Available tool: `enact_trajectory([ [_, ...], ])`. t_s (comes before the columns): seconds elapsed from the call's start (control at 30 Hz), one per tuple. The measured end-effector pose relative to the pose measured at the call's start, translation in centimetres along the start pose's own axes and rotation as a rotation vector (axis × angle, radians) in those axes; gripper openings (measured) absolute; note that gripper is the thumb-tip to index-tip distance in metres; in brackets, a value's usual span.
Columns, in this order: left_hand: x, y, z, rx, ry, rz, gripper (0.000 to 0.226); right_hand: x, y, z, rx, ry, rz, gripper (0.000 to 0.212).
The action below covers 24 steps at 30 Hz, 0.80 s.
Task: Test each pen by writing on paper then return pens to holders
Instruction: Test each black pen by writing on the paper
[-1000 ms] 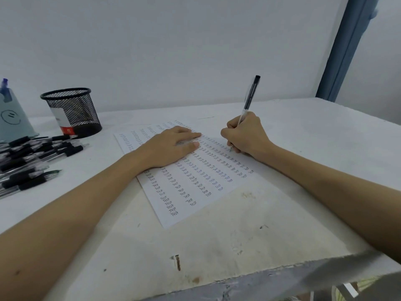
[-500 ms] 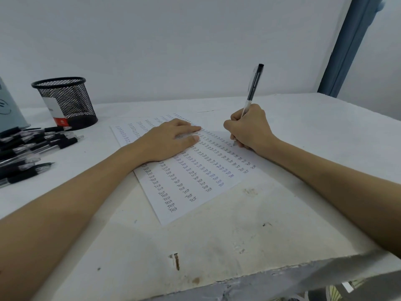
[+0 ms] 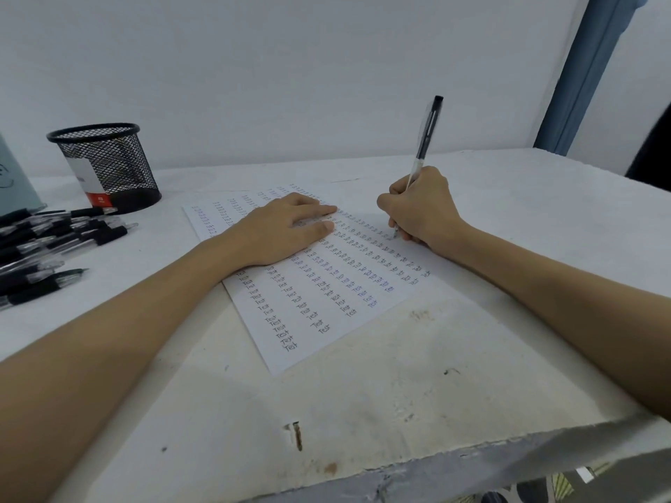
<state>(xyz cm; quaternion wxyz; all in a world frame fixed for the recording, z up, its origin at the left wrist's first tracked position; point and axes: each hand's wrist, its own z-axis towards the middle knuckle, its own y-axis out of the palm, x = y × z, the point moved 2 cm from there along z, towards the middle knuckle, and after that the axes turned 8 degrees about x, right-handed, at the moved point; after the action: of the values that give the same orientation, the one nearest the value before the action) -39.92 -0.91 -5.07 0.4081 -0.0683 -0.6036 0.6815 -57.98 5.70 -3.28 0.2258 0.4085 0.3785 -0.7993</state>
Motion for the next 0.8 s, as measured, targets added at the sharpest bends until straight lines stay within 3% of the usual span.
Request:
enact_trajectory([
  [0.17,0.1,-0.1,0.0,-0.001,-0.005,0.012,0.043,0.1,0.0,0.1,0.022,0.006,0.019,0.038],
  [0.27,0.1,0.0,-0.2,0.002,-0.001,-0.002,0.043,0.2,-0.4,0.3,0.031,0.150,0.163,0.033],
  [0.37,0.1,-0.2,-0.3,-0.003,0.006,-0.001,0.044,0.1,-1.0,0.7,-0.060,0.274,0.252,0.031],
  [0.53,0.3,-0.6,-0.7,-0.029,-0.022,-0.078,0.044,-0.1,-1.8,1.2,-0.170,0.272,0.266,0.025],
  [0.8,0.3,-1.3,-0.8,-0.171,-0.051,-0.149,0.040,-0.5,-3.4,1.4,-0.201,0.280,0.390,0.034],
])
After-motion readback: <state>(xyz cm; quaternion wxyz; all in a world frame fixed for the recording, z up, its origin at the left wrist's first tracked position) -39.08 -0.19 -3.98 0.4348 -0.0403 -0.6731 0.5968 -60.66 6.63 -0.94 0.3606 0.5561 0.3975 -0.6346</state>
